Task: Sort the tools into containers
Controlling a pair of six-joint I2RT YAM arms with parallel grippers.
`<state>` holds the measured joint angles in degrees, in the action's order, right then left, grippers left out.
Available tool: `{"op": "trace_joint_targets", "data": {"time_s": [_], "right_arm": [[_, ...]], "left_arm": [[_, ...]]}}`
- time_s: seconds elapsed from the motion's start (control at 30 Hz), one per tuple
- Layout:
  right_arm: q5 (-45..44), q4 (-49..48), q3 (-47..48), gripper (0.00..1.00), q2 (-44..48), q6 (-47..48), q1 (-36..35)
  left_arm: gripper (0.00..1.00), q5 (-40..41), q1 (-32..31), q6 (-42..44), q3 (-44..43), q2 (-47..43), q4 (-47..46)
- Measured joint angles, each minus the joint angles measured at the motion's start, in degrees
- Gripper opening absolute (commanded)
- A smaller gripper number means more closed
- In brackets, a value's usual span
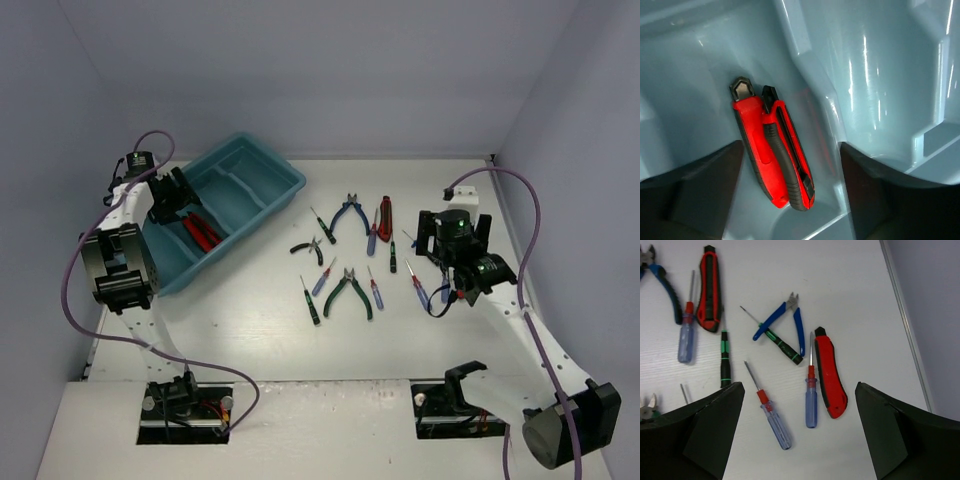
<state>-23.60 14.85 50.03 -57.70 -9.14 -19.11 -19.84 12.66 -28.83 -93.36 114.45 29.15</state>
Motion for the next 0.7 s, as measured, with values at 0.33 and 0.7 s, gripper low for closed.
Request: {"op": "trace_joint_targets", "data": {"time_s": [0.33,0.7], "right_arm": [[3.6,2.3,0.9,0.88,-11.3,-1.7,11.5],[11.7,3.9,0.9,0.83,-21.4,-7.1,21.7]], "left_arm": [[0.82,2.9,-2.0,2.5,0.7,-9.7,4.5],[0.82,4.3,-17.2,4.2,10.2,-37.2,5.3]]}}
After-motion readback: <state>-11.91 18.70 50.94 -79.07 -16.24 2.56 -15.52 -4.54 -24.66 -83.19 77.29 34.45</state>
